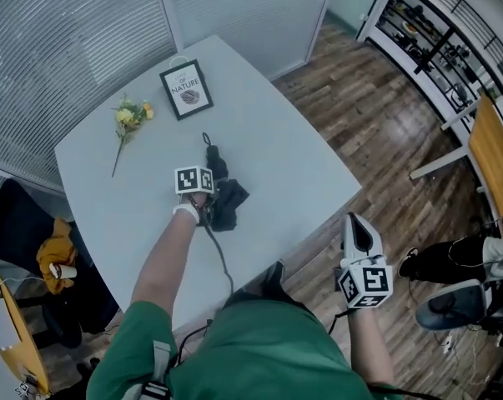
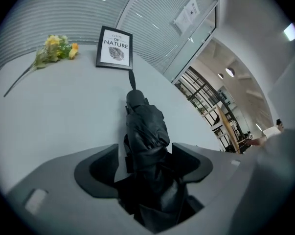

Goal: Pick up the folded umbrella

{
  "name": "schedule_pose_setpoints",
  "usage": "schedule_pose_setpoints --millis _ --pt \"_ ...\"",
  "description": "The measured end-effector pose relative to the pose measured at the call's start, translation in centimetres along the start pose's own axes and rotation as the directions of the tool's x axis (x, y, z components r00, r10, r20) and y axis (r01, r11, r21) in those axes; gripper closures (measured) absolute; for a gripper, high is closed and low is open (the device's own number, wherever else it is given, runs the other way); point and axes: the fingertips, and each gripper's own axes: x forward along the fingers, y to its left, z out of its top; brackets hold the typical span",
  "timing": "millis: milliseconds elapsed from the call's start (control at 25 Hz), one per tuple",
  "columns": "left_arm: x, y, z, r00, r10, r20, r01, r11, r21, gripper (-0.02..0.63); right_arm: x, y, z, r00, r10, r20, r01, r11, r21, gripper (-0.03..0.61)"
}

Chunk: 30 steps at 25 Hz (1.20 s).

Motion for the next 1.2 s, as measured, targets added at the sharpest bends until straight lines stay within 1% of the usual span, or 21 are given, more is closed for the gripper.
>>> schedule_pose_setpoints --millis 200,240,280,400,480,520,640,840,1040,1120,1200 --pt "2.5 -1.5 -0.7 0.998 -0.041 -0.048 0.041 0.999 -0.009 0.258 -1.4 -0.2 -1.0 0.999 -0.036 -0.013 0.036 0.999 0.012 0.575" --pt "2.8 -1.7 -0.8 0.998 -0.039 -0.057 0.038 0.999 -0.008 0.258 -1.6 -0.1 -1.2 0.999 -0.04 -0.016 0.04 0.999 0.013 0.575" --pt "3.0 -1.9 -0.8 0.997 -0.027 -0.066 0.027 1.0 0.0 0.244 -1.8 -0.1 -1.3 0.999 -0.045 -0.019 0.045 0.999 0.015 0.575" --pt "3.4 -2.3 -0.9 0.996 0.002 -0.084 0.001 1.0 0.028 0.244 -2.3 -0.1 -1.9 0.998 -0.058 -0.027 0.059 0.998 0.023 0.575" --pt "3.6 -2.7 -1.0 0.997 0.006 -0.083 -0.004 1.0 0.025 0.26 -2.5 0.0 -2.2 0.998 -0.056 -0.033 0.057 0.998 0.025 0.575" --pt "3.7 -2.9 -1.0 0.997 0.011 -0.08 -0.009 1.0 0.023 0.293 -2.5 0.1 -2.2 0.998 -0.053 -0.035 0.053 0.998 0.024 0.575" --pt "3.7 -3.3 -0.9 0.997 0.022 -0.072 -0.019 0.999 0.03 0.307 -2.5 0.3 -2.2 0.998 -0.043 -0.036 0.044 0.999 0.024 0.575" --pt "3.1 -3.2 -0.9 0.998 -0.027 -0.051 0.027 1.0 -0.001 0.325 -2.2 0.7 -2.4 0.999 -0.02 -0.042 0.022 0.999 0.048 0.575" --pt "1.9 -4.0 -1.5 0.997 -0.073 -0.031 0.073 0.997 0.004 0.344 -2.0 0.6 -2.3 0.999 0.004 -0.042 -0.002 0.999 0.05 0.575" --pt "1.4 -4.4 -1.6 0.995 -0.099 0.0 0.099 0.995 -0.013 0.354 -1.7 0.6 -2.0 0.999 0.019 -0.037 -0.017 0.999 0.05 0.575" --pt "0.6 -4.7 -1.4 0.991 -0.122 0.049 0.123 0.992 -0.024 0.359 -1.5 0.7 -1.7 0.999 0.037 -0.032 -0.036 0.998 0.048 0.575"
